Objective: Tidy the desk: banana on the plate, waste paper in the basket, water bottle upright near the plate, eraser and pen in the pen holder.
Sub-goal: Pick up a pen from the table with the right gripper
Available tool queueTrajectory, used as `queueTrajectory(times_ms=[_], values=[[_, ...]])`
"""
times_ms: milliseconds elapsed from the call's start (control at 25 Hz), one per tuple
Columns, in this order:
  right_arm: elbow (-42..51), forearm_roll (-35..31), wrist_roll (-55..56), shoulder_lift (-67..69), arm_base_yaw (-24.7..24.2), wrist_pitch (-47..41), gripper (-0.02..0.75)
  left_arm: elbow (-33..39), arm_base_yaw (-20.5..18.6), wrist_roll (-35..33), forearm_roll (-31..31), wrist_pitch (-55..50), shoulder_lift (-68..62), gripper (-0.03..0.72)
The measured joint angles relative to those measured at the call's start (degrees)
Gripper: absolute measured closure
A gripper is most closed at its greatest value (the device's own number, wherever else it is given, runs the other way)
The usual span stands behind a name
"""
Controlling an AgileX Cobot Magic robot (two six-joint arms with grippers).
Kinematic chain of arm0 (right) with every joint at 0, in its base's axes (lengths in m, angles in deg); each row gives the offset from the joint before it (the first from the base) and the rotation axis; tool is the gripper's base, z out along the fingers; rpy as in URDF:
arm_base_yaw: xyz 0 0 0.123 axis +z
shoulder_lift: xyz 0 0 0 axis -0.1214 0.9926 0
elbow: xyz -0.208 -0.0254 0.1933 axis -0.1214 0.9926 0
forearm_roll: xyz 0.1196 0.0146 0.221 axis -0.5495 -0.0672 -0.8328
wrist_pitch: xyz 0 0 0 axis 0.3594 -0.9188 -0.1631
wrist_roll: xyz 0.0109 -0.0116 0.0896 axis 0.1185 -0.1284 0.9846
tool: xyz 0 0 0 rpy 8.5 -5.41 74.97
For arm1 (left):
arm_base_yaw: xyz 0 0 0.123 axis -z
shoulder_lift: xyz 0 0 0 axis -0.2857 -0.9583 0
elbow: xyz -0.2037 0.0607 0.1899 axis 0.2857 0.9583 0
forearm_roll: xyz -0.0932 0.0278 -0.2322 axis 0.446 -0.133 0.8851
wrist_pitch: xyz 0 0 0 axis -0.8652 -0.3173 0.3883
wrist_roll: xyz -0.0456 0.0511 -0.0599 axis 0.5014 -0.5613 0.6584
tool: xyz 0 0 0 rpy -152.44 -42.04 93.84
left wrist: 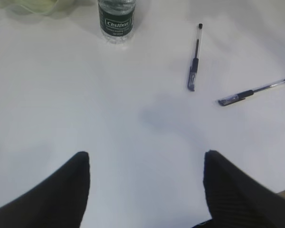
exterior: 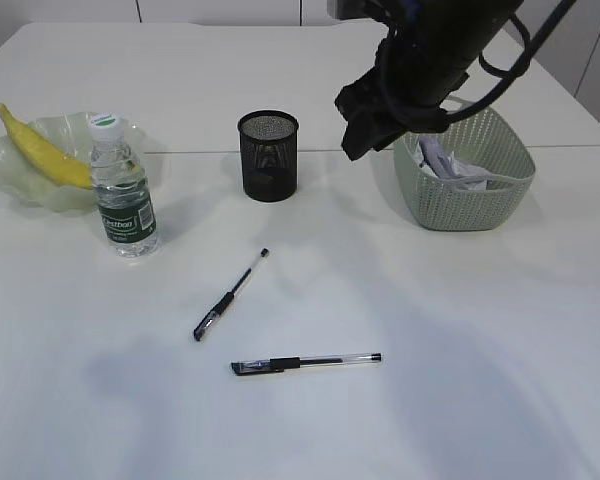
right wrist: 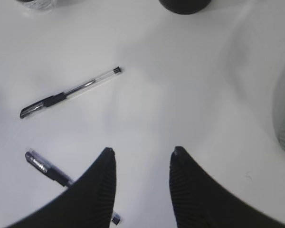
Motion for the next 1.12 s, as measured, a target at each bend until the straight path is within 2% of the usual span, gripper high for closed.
queueTrajectory(times_ms=[320,800,1120], values=[[7.9,-0.2,-8.4,-6.8,2.6,-0.9,0.454,0.0,0.0,0.0,-0.2,-2.2,0.0,0.159],[14.7,-0.2,-20.4,-7.5,10.9,-2.3,0.454,0.0,0.0,0.0,-0.8,-3.6,0.0,0.162],[16.0,-0.2,-22.3,-7.5,11.4,-2.3,0.454,0.0,0.0,0.0,-0.8,-3.6,0.0,0.167]])
